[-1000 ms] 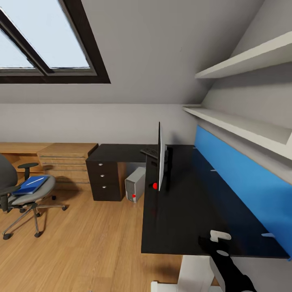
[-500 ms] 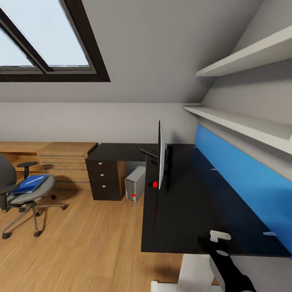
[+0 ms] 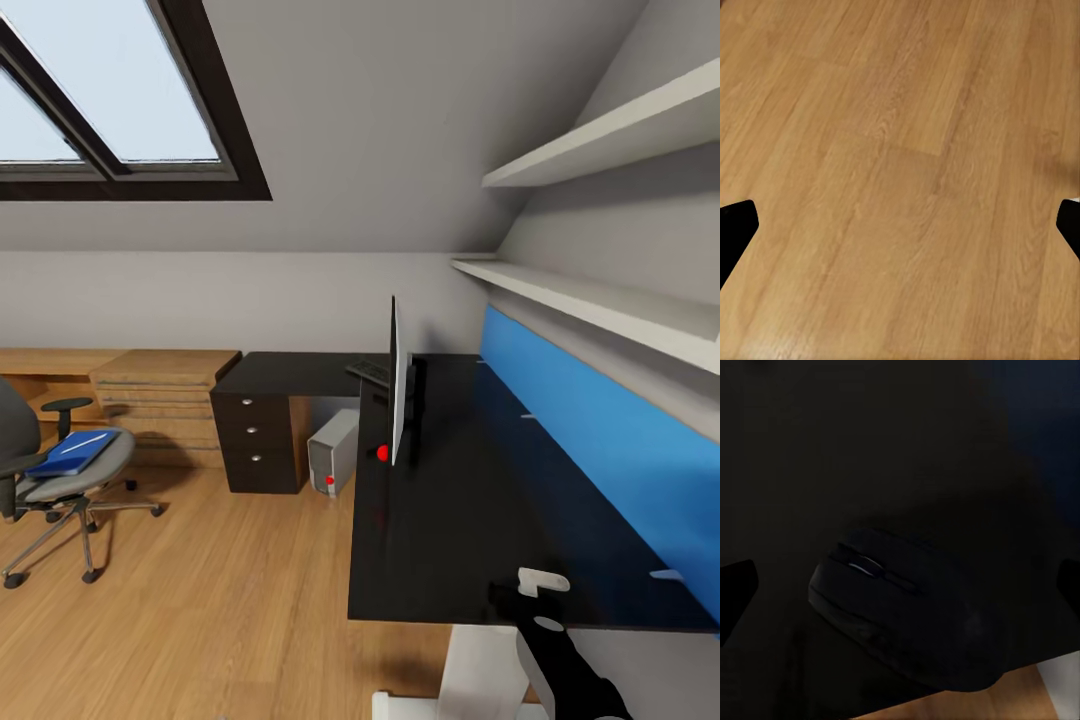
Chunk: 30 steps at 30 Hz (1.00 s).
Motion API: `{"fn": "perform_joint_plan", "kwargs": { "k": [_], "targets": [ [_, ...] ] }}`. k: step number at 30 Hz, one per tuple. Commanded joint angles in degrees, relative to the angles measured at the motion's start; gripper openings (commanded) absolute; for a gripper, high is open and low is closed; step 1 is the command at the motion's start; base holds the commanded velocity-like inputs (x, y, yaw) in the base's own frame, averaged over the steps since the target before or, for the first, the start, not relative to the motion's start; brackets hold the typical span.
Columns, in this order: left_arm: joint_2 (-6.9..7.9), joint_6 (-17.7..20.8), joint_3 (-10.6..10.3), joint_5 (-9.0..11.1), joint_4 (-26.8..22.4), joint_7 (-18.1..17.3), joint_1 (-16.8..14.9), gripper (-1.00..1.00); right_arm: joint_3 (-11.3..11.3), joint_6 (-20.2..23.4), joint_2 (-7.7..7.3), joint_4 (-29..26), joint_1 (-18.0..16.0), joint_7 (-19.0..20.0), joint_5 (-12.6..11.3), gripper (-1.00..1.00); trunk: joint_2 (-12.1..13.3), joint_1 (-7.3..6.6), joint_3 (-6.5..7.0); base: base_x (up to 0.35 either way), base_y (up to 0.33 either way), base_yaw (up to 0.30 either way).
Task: In the bedroom, organize the workspace by keeping the computer under the desk, ensuring the monitor is on the desk, placing the keyboard on the desk next to the monitor, placing the mouse on the desk next to the keyboard, moving the folder from the swivel chair onto the desk next to the mouse, stacking the notebook on top of the folder with the pen on top of the notebook, and positioning the swivel chair next to the desk.
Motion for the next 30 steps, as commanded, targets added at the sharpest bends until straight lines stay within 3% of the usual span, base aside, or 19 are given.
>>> {"fn": "perform_joint_plan", "kwargs": {
  "k": [1, 21, 27, 30],
  "targets": [
    [-0.03, -0.23, 0.06, 0.47, 0.01, -0.02, -0.03, 1.0, 0.0, 0.39, 0.0, -0.11, -0.02, -0.13, 0.18, 1.0, -0.47, 0.23, -0.26, 0.0, 0.0, 0.0],
    [-0.04, -0.19, 0.06, 0.47, 0.01, -0.08, -0.03, 1.0, 0.0, 0.39, -0.05, -0.11, -0.02, -0.13, 0.18, 1.0, -1.27, 0.67, -0.62, 0.0, 0.0, 0.0],
    [-0.04, -0.23, 0.06, 0.47, 0.01, -0.01, -0.03, 1.0, 0.0, 0.39, -0.07, -0.11, -0.02, -0.13, 0.18, 1.0, -3.68, 1.99, -1.7, 0.0, 0.0, 0.0],
    [-0.04, -0.23, 0.06, 0.47, 0.01, -0.03, -0.03, 1.0, 0.0, 0.39, -0.1, -0.11, -0.02, -0.13, 0.18, 1.0, -3.68, 1.99, -1.7, 0.0, 0.0, 0.0]
  ]
}}
